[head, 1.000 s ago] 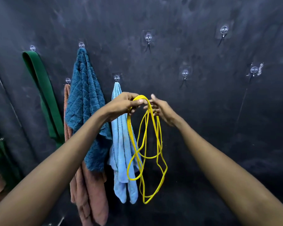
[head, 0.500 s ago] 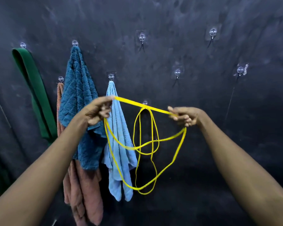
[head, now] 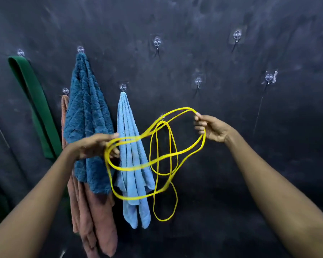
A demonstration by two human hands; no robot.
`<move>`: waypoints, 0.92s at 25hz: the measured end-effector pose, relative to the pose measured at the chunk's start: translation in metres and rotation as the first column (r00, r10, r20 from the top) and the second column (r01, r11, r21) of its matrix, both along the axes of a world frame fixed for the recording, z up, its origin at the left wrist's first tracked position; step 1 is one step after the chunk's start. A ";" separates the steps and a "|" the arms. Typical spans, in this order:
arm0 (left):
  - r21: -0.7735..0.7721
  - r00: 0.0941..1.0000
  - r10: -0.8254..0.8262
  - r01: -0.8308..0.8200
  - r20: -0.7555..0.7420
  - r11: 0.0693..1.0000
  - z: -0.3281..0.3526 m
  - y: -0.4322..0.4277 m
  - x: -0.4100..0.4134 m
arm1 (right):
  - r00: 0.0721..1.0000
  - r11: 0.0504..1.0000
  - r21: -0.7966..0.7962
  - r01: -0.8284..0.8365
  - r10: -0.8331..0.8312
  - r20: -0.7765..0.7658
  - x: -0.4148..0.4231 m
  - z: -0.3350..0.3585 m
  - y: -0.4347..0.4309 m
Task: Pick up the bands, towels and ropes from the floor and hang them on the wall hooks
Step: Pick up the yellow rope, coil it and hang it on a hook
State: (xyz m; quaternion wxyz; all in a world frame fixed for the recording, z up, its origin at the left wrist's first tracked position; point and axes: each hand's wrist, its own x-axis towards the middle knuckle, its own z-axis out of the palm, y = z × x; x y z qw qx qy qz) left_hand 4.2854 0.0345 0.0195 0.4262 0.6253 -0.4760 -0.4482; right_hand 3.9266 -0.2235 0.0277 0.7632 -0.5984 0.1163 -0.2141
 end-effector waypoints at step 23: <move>-0.240 0.839 0.099 0.039 0.536 0.970 0.057 -0.072 -0.118 | 0.796 0.876 -0.387 -0.288 -0.005 -0.605 -0.007 -0.016 0.015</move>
